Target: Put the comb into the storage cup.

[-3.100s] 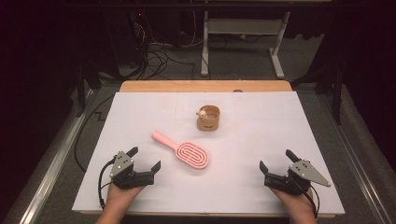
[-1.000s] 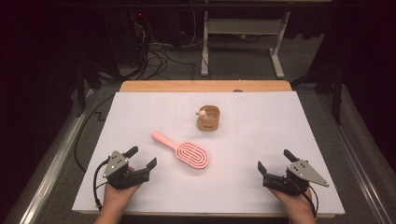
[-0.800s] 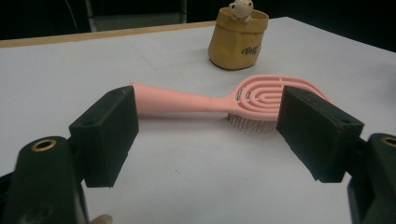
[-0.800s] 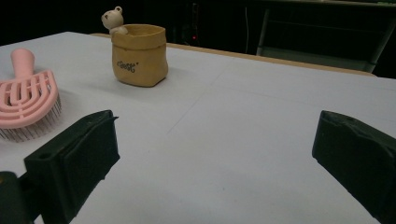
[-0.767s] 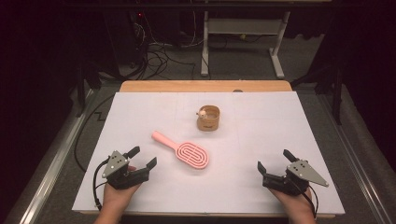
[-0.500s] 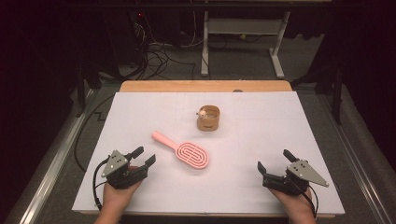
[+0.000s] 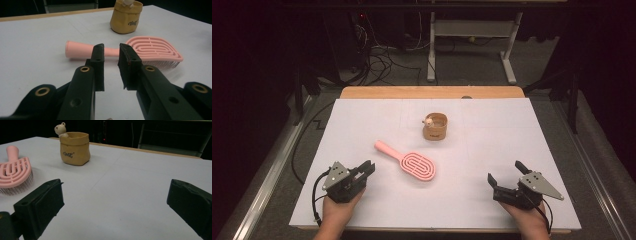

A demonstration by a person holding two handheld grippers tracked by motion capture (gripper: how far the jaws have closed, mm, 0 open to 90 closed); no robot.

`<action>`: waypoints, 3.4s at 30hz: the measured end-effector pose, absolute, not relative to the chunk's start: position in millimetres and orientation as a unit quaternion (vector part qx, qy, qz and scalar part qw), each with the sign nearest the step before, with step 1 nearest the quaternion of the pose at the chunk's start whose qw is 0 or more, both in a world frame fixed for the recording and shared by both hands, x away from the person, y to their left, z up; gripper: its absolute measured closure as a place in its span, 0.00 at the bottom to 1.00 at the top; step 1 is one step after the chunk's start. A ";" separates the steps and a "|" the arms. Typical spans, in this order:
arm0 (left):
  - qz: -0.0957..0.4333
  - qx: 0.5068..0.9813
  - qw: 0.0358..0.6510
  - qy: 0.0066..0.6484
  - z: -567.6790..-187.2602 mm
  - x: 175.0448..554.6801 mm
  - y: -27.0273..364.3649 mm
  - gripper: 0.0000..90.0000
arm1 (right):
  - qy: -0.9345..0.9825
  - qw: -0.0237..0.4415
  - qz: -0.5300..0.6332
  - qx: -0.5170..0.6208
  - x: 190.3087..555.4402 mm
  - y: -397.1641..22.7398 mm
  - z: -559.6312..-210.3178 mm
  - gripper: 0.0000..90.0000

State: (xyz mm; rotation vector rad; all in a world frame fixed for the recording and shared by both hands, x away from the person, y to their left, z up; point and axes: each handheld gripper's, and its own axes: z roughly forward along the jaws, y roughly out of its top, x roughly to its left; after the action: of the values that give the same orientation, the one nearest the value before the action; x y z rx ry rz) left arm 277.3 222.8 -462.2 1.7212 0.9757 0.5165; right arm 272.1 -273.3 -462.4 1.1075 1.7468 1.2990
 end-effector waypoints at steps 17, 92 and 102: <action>0.183 0.713 0.536 0.412 -464.3 293.3 227.6 0.98 | 0.675 0.344 0.496 0.423 271.7 -271.1 -462.7 0.02; 0.180 0.786 0.402 0.434 -457.3 293.4 221.0 0.98 | 0.668 0.347 0.499 0.429 269.6 -277.4 -461.2 0.03; 0.190 0.764 0.435 0.437 -458.6 287.6 228.7 0.98 | 0.670 0.346 0.499 0.427 269.9 -275.1 -461.1 0.03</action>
State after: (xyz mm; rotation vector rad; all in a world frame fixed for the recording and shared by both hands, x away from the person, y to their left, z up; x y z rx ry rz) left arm 287.6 228.7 -458.6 1.9018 1.0873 0.4730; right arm 269.9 -275.1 -461.1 1.1071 1.7395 1.2941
